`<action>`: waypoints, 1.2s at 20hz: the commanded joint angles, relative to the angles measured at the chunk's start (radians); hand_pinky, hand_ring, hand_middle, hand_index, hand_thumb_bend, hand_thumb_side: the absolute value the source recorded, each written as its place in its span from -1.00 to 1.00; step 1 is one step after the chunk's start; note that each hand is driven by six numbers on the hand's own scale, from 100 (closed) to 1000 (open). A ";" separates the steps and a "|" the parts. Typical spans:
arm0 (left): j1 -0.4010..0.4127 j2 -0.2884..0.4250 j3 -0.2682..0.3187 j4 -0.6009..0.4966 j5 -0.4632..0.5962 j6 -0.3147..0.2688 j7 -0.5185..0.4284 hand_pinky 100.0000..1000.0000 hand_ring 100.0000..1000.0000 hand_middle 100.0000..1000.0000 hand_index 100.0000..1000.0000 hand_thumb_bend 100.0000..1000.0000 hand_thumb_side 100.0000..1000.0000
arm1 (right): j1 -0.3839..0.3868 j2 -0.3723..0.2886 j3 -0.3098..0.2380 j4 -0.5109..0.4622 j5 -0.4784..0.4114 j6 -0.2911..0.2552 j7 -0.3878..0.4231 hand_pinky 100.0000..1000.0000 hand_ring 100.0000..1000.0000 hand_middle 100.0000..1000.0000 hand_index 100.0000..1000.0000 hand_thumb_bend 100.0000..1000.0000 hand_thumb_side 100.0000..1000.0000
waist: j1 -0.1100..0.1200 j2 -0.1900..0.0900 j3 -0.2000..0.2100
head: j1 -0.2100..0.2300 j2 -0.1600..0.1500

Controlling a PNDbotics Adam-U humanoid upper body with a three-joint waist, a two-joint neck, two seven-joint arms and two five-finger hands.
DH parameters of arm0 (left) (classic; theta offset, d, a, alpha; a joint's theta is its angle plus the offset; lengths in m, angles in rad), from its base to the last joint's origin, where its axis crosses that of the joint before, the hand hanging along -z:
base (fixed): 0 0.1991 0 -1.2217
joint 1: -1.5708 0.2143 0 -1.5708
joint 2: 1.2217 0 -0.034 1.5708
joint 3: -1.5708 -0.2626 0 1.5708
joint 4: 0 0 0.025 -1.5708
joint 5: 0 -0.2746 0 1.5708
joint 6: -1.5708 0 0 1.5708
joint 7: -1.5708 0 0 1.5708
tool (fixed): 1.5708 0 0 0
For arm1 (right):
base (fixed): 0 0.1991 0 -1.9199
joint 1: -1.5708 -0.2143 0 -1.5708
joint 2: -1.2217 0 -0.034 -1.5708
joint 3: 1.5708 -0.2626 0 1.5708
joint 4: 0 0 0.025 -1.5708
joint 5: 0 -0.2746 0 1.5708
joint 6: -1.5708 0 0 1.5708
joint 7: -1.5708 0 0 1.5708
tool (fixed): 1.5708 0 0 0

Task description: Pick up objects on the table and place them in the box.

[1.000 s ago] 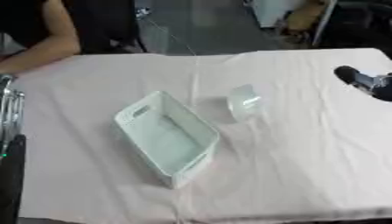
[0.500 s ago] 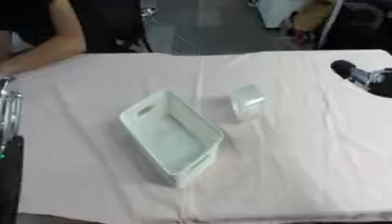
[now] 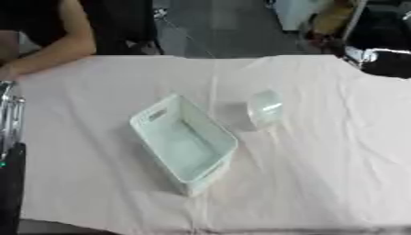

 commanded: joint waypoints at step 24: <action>-0.024 0.003 -0.014 -0.014 0.020 0.003 -0.018 0.00 0.11 0.23 0.53 -0.87 0.35 | -0.192 0.172 0.071 0.483 0.081 -0.155 -0.117 0.94 1.00 1.00 1.00 -0.03 0.32 | 0.006 -0.002 0.009 | -0.046 -0.001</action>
